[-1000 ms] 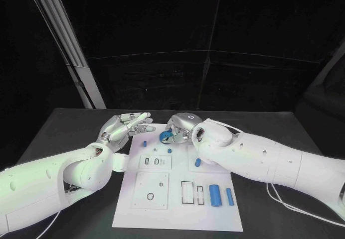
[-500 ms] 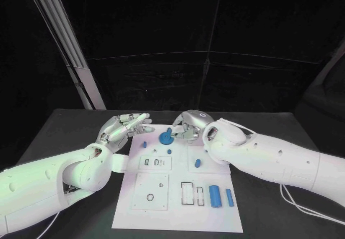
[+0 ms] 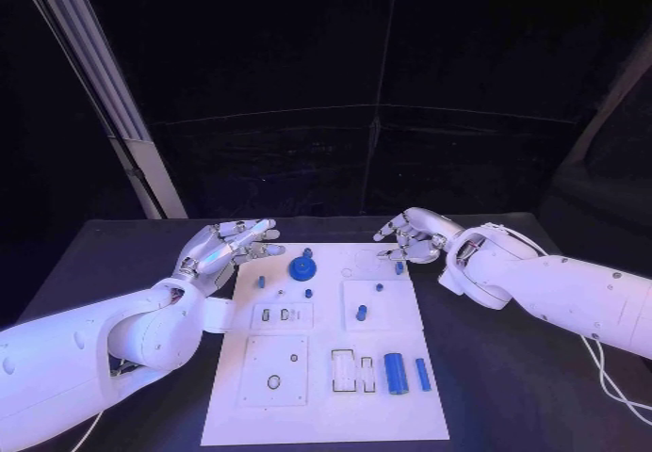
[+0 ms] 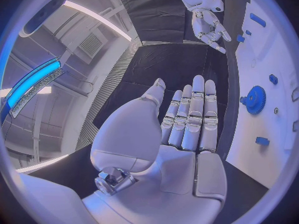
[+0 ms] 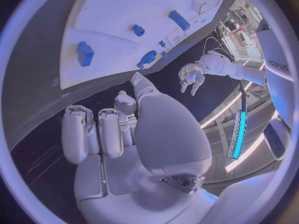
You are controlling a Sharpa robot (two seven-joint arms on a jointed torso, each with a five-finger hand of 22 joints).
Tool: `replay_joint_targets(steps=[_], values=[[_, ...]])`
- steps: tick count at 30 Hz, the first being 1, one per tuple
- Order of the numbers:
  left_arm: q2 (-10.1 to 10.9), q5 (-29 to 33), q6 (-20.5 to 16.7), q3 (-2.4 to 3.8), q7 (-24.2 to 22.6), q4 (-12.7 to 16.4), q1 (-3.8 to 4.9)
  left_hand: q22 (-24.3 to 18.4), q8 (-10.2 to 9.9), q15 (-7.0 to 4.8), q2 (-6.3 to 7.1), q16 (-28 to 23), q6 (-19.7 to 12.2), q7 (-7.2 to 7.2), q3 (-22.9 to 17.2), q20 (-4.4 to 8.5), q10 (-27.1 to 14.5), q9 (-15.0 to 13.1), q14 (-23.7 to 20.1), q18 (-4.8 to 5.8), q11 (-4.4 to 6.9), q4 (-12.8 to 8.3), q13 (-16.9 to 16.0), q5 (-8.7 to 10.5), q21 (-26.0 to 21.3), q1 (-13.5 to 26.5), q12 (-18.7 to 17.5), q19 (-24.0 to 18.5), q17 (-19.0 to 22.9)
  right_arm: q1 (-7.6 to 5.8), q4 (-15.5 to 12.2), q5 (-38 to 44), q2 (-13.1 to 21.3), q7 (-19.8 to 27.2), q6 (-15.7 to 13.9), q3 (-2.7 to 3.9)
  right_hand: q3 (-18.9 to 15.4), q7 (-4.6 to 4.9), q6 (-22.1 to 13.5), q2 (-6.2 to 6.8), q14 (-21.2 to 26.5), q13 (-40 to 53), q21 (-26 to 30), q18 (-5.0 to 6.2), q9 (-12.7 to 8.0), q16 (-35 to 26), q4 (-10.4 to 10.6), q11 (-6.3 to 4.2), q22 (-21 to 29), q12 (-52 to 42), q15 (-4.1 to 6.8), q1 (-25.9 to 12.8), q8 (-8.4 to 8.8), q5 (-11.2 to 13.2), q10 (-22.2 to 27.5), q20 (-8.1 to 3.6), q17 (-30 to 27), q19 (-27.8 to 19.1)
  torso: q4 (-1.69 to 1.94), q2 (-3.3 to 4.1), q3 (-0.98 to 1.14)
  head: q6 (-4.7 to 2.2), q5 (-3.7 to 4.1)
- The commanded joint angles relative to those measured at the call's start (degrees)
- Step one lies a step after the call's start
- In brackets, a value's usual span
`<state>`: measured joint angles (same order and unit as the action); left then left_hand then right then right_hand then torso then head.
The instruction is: Assemble the parts on the task board
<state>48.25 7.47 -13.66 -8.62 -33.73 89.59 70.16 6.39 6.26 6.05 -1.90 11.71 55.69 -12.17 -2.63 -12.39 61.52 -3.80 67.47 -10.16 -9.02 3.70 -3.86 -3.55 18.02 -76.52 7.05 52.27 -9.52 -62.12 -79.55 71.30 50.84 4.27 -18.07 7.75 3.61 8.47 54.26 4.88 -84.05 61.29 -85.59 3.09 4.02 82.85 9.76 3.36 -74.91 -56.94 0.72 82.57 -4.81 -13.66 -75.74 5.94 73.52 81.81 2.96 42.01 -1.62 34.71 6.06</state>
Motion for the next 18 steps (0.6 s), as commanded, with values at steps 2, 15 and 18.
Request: replay_joint_targets(steps=[2,15,18], values=[[-0.2,0.2,1.1,-0.01,-0.4,-0.1,0.06,-0.1,-0.2,0.0,-0.55,-0.4,0.3,0.08,-0.1,-0.32,0.0,0.0,-0.4,-0.4,0.1,-0.4,0.0,0.0,-0.2,0.1,-0.3,-0.1,-0.1,0.77,1.7,-8.6,1.2,5.7,1.5,-0.01,-0.4,0.05,-0.3,0.66,-2.8,0.0,0.1,-0.43,-0.2,-0.1,-0.4,-0.14,-3.1,0.3,0.25,0.2,0.23,-0.4,-0.1,-0.5,0.2,0.0,-0.35,-0.08,0.31,0.05,0.7],[-0.3,0.6,1.0,-0.82,-0.5,-0.6,0.02,-0.1,-0.2,0.0,-0.55,-0.4,0.3,0.08,-0.1,-0.32,0.0,0.0,-0.4,-0.4,0.1,-0.4,0.0,0.0,-0.2,0.1,-0.3,-0.1,-0.1,3.28,4.3,-9.0,2.5,6.8,2.0,-0.01,-1.1,0.2,-1.1,1.11,-2.9,-0.1,0.1,-0.43,-0.2,-0.1,-0.5,0.01,-3.2,0.5,0.14,-0.1,0.69,-0.7,-0.1,-0.43,0.4,0.0,-0.07,-0.04,0.02,0.66,1.24],[-0.3,0.6,1.0,-0.87,-0.5,-0.7,0.01,-0.1,-0.2,0.0,-0.55,-0.4,0.3,0.08,-0.1,-0.32,0.0,0.0,-0.4,-0.4,0.1,-0.4,0.0,0.0,-0.2,0.1,-0.3,-0.1,-0.1,3.47,4.4,-8.8,2.6,6.8,2.0,-0.01,-1.3,0.23,-1.2,1.19,-2.9,-0.1,0.1,-0.43,-0.2,0.0,-0.5,0.05,-3.2,0.5,0.11,-0.3,0.77,-0.7,-0.1,-0.4,0.4,0.0,-0.08,-0.03,0.03,0.77,1.28]])
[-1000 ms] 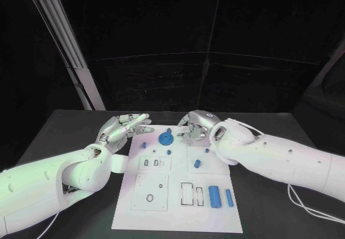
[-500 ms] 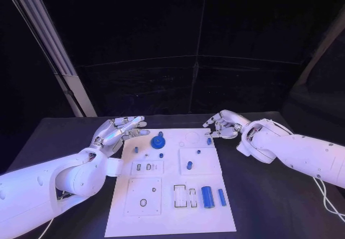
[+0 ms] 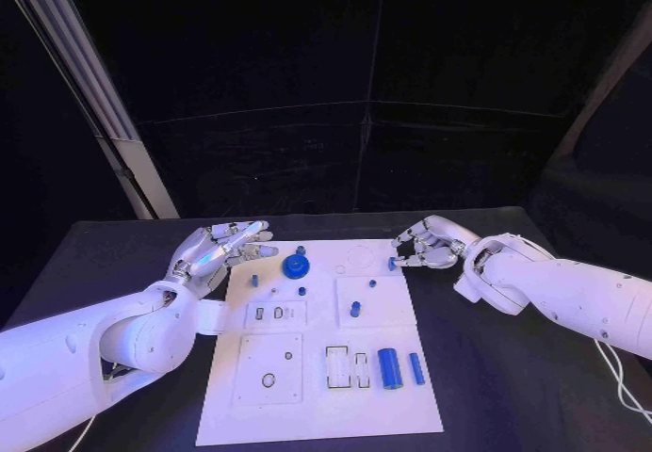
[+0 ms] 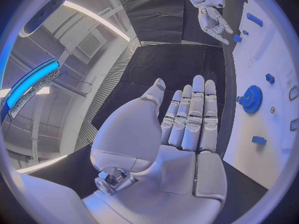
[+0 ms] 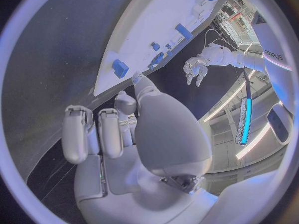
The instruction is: Assemble the parts on the task board
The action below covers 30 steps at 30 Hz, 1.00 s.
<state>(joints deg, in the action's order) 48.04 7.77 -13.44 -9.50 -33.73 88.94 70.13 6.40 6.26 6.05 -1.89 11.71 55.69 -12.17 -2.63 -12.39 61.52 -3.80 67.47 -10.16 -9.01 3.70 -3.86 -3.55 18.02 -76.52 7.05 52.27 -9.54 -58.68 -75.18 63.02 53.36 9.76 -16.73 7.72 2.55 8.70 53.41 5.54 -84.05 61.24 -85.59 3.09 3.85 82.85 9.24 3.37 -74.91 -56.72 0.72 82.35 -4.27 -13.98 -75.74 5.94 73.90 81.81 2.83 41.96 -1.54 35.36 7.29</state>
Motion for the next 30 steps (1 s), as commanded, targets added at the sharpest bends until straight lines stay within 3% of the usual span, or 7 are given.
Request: replay_joint_targets(steps=[1,11,19,30], values=[[-0.1,0.3,0.8,0.0,-0.5,-0.1,0.04,-0.1,-0.2,0.0,-0.55,-0.4,0.3,0.08,-0.1,-0.32,0.0,0.0,-0.4,-0.4,0.1,-0.4,0.0,0.0,-0.2,0.1,-0.4,-0.1,-0.1,0.07,0.1,-0.5,0.1,1.3,0.6,0.02,-0.3,0.02,-0.4,0.54,-2.9,0.0,0.1,-0.43,-0.1,0.0,0.0,0.06,-3.2,0.2,0.1,-0.1,0.24,-0.3,-0.1,-0.39,0.1,0.0,0.06,-0.01,-0.06,0.15,0.09],[-0.2,0.4,0.8,-0.04,-0.4,-0.4,0.01,-0.1,-0.2,0.0,-0.55,-0.4,0.3,0.08,-0.1,-0.32,0.0,0.0,-0.4,-0.4,0.1,-0.4,0.0,0.0,-0.2,0.1,-0.4,-0.1,-0.1,0.56,0.9,0.4,-0.4,1.1,1.0,0.03,-0.4,0.02,-0.4,0.53,-2.9,0.0,0.1,-0.42,-0.1,-0.1,0.0,0.06,-3.1,0.2,0.09,-0.1,0.25,-0.4,-0.1,-0.39,0.1,0.0,0.16,-0.05,-0.17,0.39,0.04],[-0.2,0.4,0.8,-0.06,-0.4,-0.5,0.0,-0.1,-0.2,-0.03,-0.6,-0.4,0.4,0.14,-0.2,-0.3,0.1,0.0,-0.3,-0.41,0.14,-0.5,0.0,0.01,-0.2,0.0,-0.4,0.0,-0.1,0.95,2.1,1.7,-1.2,0.3,1.4,0.03,0.1,-0.09,0.2,-0.53,-2.9,0.4,0.0,-0.47,0.1,0.1,-0.7,-0.08,-3.4,-0.2,0.17,1.0,-0.1,-0.3,-0.4,-0.39,0.4,0.2,0.11,-0.05,-0.13,0.66,-0.12],[-0.3,0.4,0.8,-0.07,-0.4,-0.6,-0.01,-0.1,-0.2,-0.03,-0.6,-0.4,0.4,0.14,-0.2,-0.3,0.1,0.0,-0.3,-0.41,0.14,-0.5,0.0,0.01,-0.2,0.0,-0.4,0.0,-0.1,1.34,2.6,2.5,-2.0,-0.2,1.7,0.03,0.3,-0.13,0.6,-0.92,-3.0,1.1,-0.1,-0.56,0.2,0.3,-1.1,-0.13,-3.8,-1.1,0.21,1.5,-0.29,-0.2,-0.8,-0.43,0.9,0.5,0.07,-0.05,-0.11,0.9,-0.12]])
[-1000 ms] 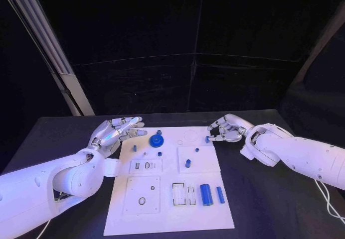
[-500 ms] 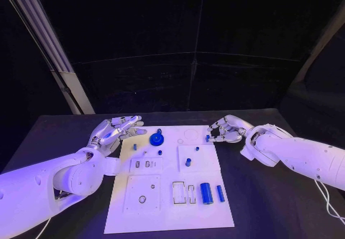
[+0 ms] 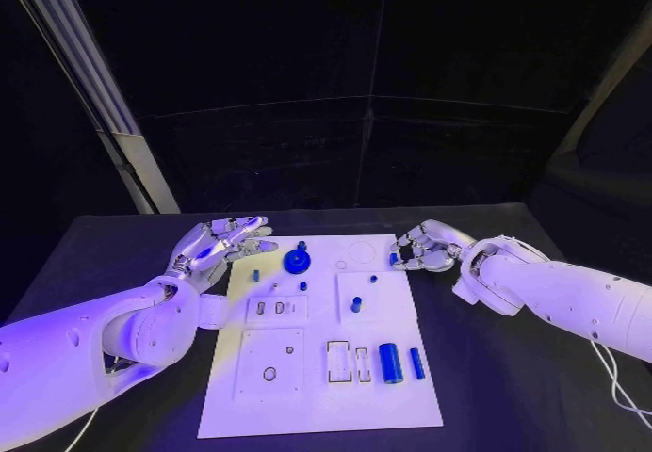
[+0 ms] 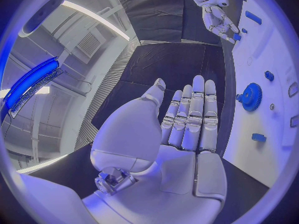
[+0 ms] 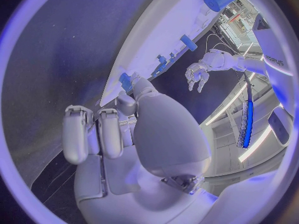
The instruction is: Assemble the parts on the task board
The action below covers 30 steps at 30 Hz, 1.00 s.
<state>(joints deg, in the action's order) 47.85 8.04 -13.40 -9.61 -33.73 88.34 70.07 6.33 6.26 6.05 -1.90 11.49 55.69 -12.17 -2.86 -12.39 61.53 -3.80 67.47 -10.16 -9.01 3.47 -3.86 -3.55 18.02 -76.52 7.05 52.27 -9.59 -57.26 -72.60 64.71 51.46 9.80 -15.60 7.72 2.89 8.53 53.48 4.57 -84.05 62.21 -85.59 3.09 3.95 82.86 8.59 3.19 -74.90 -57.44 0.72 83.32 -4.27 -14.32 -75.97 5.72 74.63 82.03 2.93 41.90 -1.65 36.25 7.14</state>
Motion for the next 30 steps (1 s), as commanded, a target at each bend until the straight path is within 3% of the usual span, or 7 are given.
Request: replay_joint_targets(steps=[1,11,17,26,30], values=[[-0.1,0.1,0.7,0.04,-0.4,0.0,0.04,-0.1,-0.2,-0.03,-0.6,-0.2,0.4,0.14,0.1,-0.3,0.1,0.0,-0.3,-0.41,0.14,-0.3,0.0,0.01,-0.2,0.0,-0.4,0.0,-0.1,-0.05,0.1,0.9,-0.2,-0.2,0.5,0.03,0.0,0.03,0.6,0.01,-3.0,0.2,-0.1,-0.56,0.1,0.3,-0.5,0.04,-3.8,-0.5,0.21,0.5,-0.3,0.1,-0.6,-0.2,0.1,0.3,0.0,0.0,0.0,0.01,0.06],[-0.1,0.1,0.7,0.03,-0.4,0.0,0.04,-0.1,-0.2,-0.03,-0.6,-0.2,0.4,0.14,0.1,-0.3,0.1,0.0,-0.3,-0.41,0.14,-0.3,0.0,0.01,-0.2,0.0,-0.4,0.0,-0.1,0.0,0.4,1.4,-0.8,-0.5,0.7,0.03,0.2,-0.07,1.6,-0.6,-3.1,0.9,-0.2,-0.6,0.2,0.5,-0.7,-0.05,-4.0,-1.2,0.28,0.7,-0.73,0.5,-1.1,-0.26,0.5,0.4,0.04,-0.02,0.0,0.12,0.0],[-0.1,0.1,0.7,0.03,-0.4,0.0,0.04,-0.1,-0.2,-0.03,-0.6,-0.2,0.4,0.14,0.1,-0.3,0.1,0.0,-0.3,-0.41,0.14,-0.3,0.0,0.01,-0.2,0.0,-0.4,0.0,-0.1,0.01,0.8,1.6,-1.2,-0.5,0.4,0.03,0.7,-0.32,3.3,-1.73,-3.2,1.3,-0.3,-0.62,0.3,0.6,-0.8,-0.29,-4.2,-1.7,0.45,0.5,-1.35,1.4,-1.4,-0.39,0.8,0.5,0.01,-0.03,-0.01,0.15,-0.04],[0.0,0.1,0.8,0.03,-0.3,0.0,0.04,-0.1,-0.2,-0.03,-0.6,-0.2,0.4,0.14,0.1,-0.3,0.1,0.0,-0.3,-0.41,0.14,-0.3,0.0,0.01,-0.2,0.0,-0.4,0.0,-0.1,0.02,0.9,2.5,-1.5,-1.0,-1.0,0.03,3.6,-1.42,7.2,-4.7,-3.2,2.1,-0.3,-0.63,0.5,0.7,-2.0,-1.19,-4.3,-2.5,1.19,1.7,-2.56,6.6,-1.7,-1.01,1.2,0.5,-0.02,-0.03,0.03,0.28,-0.09],[0.0,0.1,0.8,0.03,-0.3,0.1,0.04,-0.1,-0.2,-0.03,-0.6,-0.2,0.4,0.14,0.1,-0.3,0.1,0.0,-0.3,-0.41,0.14,-0.3,0.0,0.01,-0.2,0.0,-0.4,0.0,-0.1,0.02,0.9,3.8,-1.5,-1.6,-3.2,0.03,5.3,-1.9,8.6,-5.79,-3.3,2.4,-0.4,-0.69,0.5,0.9,-2.9,-1.58,-4.6,-2.7,1.51,2.4,-2.91,8.1,-1.9,-1.32,1.6,0.7,-0.05,-0.04,0.05,0.38,-0.06]])
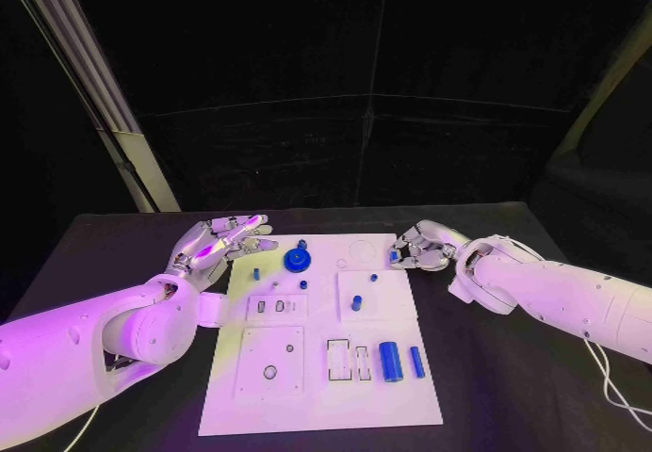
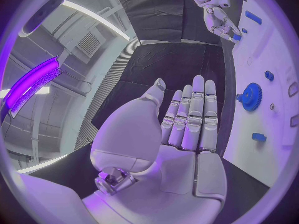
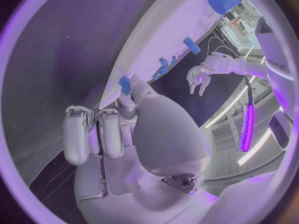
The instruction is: Assemble the parts on the task board
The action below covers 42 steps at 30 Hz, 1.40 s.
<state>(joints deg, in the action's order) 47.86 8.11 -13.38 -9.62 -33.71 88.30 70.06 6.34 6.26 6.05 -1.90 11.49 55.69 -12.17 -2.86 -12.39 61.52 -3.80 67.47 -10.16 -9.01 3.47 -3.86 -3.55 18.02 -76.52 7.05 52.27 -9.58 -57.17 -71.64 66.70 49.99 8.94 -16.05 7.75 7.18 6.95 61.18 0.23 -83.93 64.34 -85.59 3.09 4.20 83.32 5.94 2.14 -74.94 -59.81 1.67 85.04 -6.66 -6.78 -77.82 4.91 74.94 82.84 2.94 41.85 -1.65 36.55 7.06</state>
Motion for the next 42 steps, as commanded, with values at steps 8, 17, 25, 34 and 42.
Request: replay_joint_targets(steps=[8,17,25,34,42], values=[[0.1,0.0,0.8,0.04,-0.1,0.1,0.05,-0.1,-0.2,-0.05,-0.65,-0.2,0.4,0.16,0.0,-0.29,0.1,0.0,-0.3,-0.41,0.16,-0.4,0.0,0.01,-0.2,0.0,-0.4,0.0,-0.1,-0.07,-1.6,4.8,0.1,-1.0,-5.8,0.01,2.5,-0.54,1.6,-1.78,-3.6,0.5,-0.5,-0.77,0.3,0.7,-1.1,-0.71,-4.8,-0.5,0.75,0.9,-0.51,0.9,-0.2,-0.74,2.0,0.1,-0.04,-0.02,0.06,0.03,-0.14],[0.1,0.0,0.9,0.04,-0.1,0.1,0.06,-0.1,-0.2,-0.05,-0.65,-0.2,0.4,0.16,0.0,-0.29,0.1,0.0,-0.3,-0.41,0.16,-0.4,0.0,0.01,-0.2,0.0,-0.4,0.0,-0.1,-0.11,-10.1,5.0,1.9,-4.4,-8.8,0.08,2.9,-0.43,1.5,-1.12,-3.6,0.4,-0.5,-0.75,0.1,0.7,-0.8,-0.61,-4.8,-0.1,0.69,-0.9,-0.05,0.8,-0.1,-0.77,2.0,0.0,-0.06,-0.2,-0.1,-0.18,-0.15],[0.2,0.1,0.8,0.05,-0.1,0.2,0.08,-0.1,-0.2,-0.05,-0.65,-0.2,0.4,0.16,0.0,-0.29,0.1,0.0,-0.3,-0.41,0.16,-0.4,0.0,0.01,-0.2,0.0,-0.4,0.0,-0.1,-0.19,-15.8,5.8,0.4,-9.5,-10.3,0.16,3.2,-0.44,1.6,-1.11,-3.5,0.0,-0.4,-0.73,0.0,0.6,-0.6,-0.61,-4.7,0.4,0.69,-1.6,0.1,0.8,0.1,-0.76,1.8,0.0,0.07,-0.2,-0.19,-0.2,-0.48],[0.4,0.4,0.8,0.06,-0.2,-0.1,0.17,-0.1,-0.2,-0.05,-0.65,-0.2,0.4,0.16,0.0,-0.29,0.1,0.0,-0.3,-0.41,0.16,-0.4,0.0,0.01,-0.2,0.0,-0.4,0.0,-0.1,-0.21,-17.5,10.5,-6.3,-14.5,-9.1,0.19,3.5,-0.53,1.8,-0.79,-3.4,-0.5,-0.4,-0.7,0.0,0.3,-0.6,-0.68,-4.6,1.1,0.74,-2.2,0.21,0.3,0.4,-0.79,1.4,-0.1,0.14,-0.24,-0.22,0.47,-2.41],[0.6,0.5,0.8,0.07,-0.4,-0.4,0.32,-0.1,-0.2,-0.05,-0.65,-0.2,0.4,0.16,0.0,-0.29,0.1,0.0,-0.3,-0.41,0.16,-0.4,0.0,0.01,-0.2,0.0,-0.4,0.0,-0.1,-0.21,-15.9,13.6,-11.7,-17.8,-5.5,0.16,3.7,-0.57,2.1,-0.3,-3.4,-0.4,-0.4,-0.72,0.0,0.3,-0.5,-0.71,-4.7,1.0,0.78,-3.1,0.36,-0.2,0.3,-0.82,1.4,0.0,-0.02,-0.17,-0.18,0.99,-4.12]])
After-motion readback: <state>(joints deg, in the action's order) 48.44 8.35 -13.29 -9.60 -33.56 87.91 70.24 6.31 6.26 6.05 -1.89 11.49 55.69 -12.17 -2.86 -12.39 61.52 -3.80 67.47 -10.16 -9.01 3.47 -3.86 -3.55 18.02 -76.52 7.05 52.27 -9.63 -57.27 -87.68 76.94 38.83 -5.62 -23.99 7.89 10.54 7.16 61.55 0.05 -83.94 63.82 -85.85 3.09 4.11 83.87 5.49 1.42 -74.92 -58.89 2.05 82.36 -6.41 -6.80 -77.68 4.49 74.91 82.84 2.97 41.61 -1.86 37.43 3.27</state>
